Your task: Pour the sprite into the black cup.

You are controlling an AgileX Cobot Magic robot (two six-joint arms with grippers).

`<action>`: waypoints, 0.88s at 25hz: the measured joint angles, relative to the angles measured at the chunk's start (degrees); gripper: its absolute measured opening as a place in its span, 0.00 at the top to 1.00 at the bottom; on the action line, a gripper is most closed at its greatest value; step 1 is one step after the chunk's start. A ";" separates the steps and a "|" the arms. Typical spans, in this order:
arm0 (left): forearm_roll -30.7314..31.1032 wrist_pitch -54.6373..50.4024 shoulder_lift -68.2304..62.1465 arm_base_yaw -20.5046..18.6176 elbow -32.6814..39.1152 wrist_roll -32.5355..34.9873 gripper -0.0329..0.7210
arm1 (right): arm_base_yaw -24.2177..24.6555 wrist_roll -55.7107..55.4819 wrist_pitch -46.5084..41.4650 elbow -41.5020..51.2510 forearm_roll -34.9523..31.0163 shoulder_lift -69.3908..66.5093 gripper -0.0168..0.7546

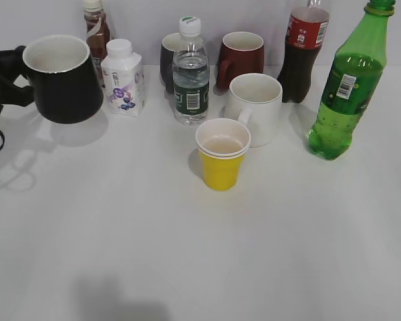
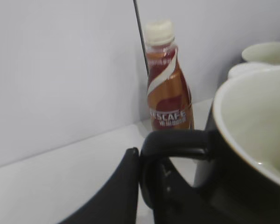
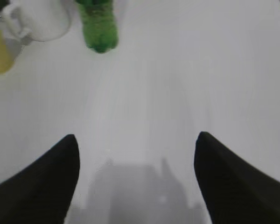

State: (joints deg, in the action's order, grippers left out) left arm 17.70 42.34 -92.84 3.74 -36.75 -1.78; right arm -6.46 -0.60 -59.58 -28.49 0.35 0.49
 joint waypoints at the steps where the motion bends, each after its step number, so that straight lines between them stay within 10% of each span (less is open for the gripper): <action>1: 0.13 -0.14 1.00 0.04 0.44 0.05 0.90 | 0.00 0.05 0.13 -0.14 -0.91 0.00 0.23; 6: 2.27 -0.55 4.86 0.19 1.98 0.05 0.90 | 0.00 3.79 10.28 -1.21 -3.93 -2.61 0.23; 16: 2.51 -0.34 4.98 0.19 2.09 -0.71 0.90 | 0.00 8.51 65.26 0.17 -5.16 -30.49 0.24; 22: 2.52 -0.55 6.49 0.19 2.09 -0.77 0.90 | 0.00 6.59 77.05 3.87 -4.69 -53.59 0.32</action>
State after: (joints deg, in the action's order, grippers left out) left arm 20.22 41.79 -86.35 3.92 -34.66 -2.55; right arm -6.46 5.98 17.47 -24.62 -4.35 -53.10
